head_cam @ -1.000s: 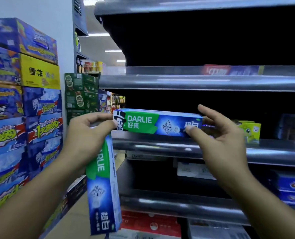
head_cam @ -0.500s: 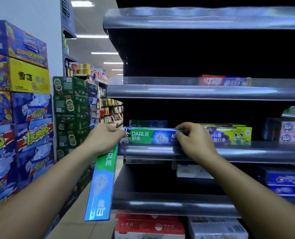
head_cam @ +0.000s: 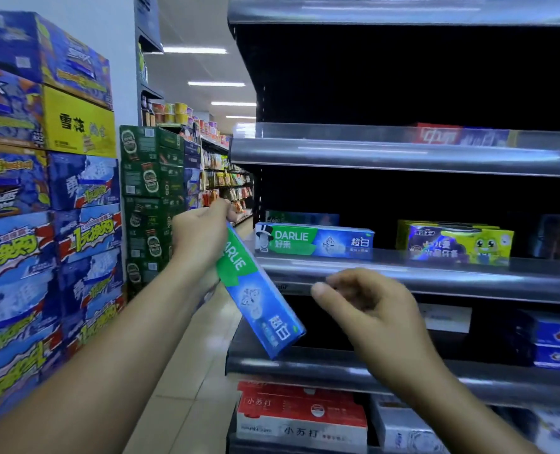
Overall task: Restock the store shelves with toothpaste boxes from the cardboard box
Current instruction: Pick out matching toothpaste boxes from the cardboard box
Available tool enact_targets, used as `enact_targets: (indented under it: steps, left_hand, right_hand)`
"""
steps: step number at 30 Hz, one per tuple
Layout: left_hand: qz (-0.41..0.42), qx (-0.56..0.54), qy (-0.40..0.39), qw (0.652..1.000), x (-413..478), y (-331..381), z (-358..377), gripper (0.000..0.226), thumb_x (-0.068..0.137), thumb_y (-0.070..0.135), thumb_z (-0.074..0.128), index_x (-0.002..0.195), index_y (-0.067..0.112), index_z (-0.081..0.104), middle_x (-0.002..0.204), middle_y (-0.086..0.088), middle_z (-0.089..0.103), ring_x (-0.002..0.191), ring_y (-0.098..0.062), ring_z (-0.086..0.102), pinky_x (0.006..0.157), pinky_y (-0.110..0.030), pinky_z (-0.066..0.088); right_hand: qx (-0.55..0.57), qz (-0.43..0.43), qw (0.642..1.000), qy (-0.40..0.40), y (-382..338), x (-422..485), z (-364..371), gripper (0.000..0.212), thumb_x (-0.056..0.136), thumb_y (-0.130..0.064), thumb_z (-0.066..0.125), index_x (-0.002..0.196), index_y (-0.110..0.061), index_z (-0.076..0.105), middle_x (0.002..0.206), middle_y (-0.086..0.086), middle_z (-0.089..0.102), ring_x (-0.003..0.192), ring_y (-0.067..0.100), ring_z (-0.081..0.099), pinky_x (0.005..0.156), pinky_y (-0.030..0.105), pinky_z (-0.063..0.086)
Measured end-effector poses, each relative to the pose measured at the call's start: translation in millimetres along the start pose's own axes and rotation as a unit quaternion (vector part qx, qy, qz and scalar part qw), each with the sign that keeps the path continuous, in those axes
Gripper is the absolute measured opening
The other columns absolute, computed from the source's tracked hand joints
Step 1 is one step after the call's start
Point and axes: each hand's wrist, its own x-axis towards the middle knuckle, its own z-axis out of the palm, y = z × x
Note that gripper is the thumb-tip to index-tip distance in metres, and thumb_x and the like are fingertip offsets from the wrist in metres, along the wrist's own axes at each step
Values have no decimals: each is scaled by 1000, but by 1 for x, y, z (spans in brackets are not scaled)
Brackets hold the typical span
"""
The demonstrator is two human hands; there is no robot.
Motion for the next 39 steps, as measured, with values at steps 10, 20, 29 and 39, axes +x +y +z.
enact_targets:
  steps: [10, 20, 29, 39]
  left_hand:
    - [-43, -197, -67, 977, -7, -6, 17, 38, 105, 45, 39, 108, 10, 54, 98, -14, 59, 92, -27, 59, 82, -37, 48]
    - [130, 16, -176, 976, 9, 3, 19, 50, 87, 2, 78, 133, 20, 67, 110, 13, 74, 103, -3, 71, 90, -19, 56]
    - [121, 189, -126, 966, 26, -16, 17, 34, 79, 28, 89, 109, 17, 80, 101, 5, 77, 95, -19, 73, 97, -44, 58]
    - [128, 263, -88, 952, 39, -16, 22, 24, 75, 32, 92, 88, 15, 82, 84, 0, 77, 77, -19, 72, 76, -35, 60]
  right_hand:
    - [156, 84, 979, 102, -6, 21, -4, 33, 77, -18, 87, 104, -19, 69, 77, -1, 70, 66, 16, 70, 67, 28, 59]
    - [68, -7, 978, 195, 9, 103, -40, 24, 80, -17, 86, 72, -36, 76, 75, -23, 75, 74, -7, 70, 75, 27, 56]
    - [-157, 17, 979, 131, 26, 119, -46, 16, 82, -33, 83, 97, -29, 78, 70, -21, 70, 73, -7, 63, 56, 16, 44]
    - [-243, 88, 957, 135, 21, 132, -41, 35, 74, -37, 90, 67, -13, 66, 73, 2, 66, 73, 23, 61, 62, 29, 43]
